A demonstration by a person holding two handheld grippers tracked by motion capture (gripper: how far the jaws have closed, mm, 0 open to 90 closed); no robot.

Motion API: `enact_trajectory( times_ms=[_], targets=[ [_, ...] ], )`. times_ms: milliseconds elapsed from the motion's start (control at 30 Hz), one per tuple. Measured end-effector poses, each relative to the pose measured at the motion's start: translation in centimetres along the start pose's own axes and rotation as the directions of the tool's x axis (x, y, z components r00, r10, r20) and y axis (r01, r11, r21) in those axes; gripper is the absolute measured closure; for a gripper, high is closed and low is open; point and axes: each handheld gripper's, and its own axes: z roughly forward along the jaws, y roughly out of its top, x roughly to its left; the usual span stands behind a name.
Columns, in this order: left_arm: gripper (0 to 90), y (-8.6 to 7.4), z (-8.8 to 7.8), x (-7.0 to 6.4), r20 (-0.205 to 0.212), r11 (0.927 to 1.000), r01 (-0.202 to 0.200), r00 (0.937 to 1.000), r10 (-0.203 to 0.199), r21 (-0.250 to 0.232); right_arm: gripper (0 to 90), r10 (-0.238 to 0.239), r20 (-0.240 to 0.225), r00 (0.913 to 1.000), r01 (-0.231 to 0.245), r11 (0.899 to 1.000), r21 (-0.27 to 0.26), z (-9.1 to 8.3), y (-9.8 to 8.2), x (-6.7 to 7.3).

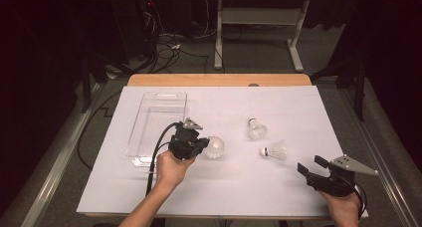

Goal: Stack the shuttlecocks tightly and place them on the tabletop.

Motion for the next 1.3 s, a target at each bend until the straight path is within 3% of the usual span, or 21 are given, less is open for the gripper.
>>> enact_trajectory(
  times_ms=[267,400,533,800,1300],
  targets=[
    [88.3,1.3,-0.7,0.5,0.014,0.9999,-0.007,0.9999,0.008,-0.009,25.9,0.000,-0.004,1.0000,0.000,1.000,-0.002,0.0,0.0,0.0],
    [88.2,1.7,-0.5,1.2,0.027,0.9999,0.012,0.9996,-0.012,-0.007,25.9,0.000,-0.005,1.0000,0.000,1.000,-0.003,0.0,0.0,0.0],
    [88.3,1.9,-0.3,1.7,-0.003,0.9999,0.000,1.0000,0.000,0.012,25.9,-0.003,-0.007,1.0000,0.003,1.000,-0.004,0.0,0.0,0.0],
    [88.3,3.4,-0.7,1.8,-0.033,0.9999,-0.015,0.9993,0.015,0.001,25.9,-0.005,-0.008,1.0000,0.004,1.000,-0.007,0.0,0.0,0.1],
    [88.3,5.2,1.2,3.3,-0.087,0.9982,0.006,0.9962,-0.001,0.059,25.8,-0.006,-0.010,0.9999,0.006,1.000,-0.011,-0.1,0.1,0.1]
  ],
)
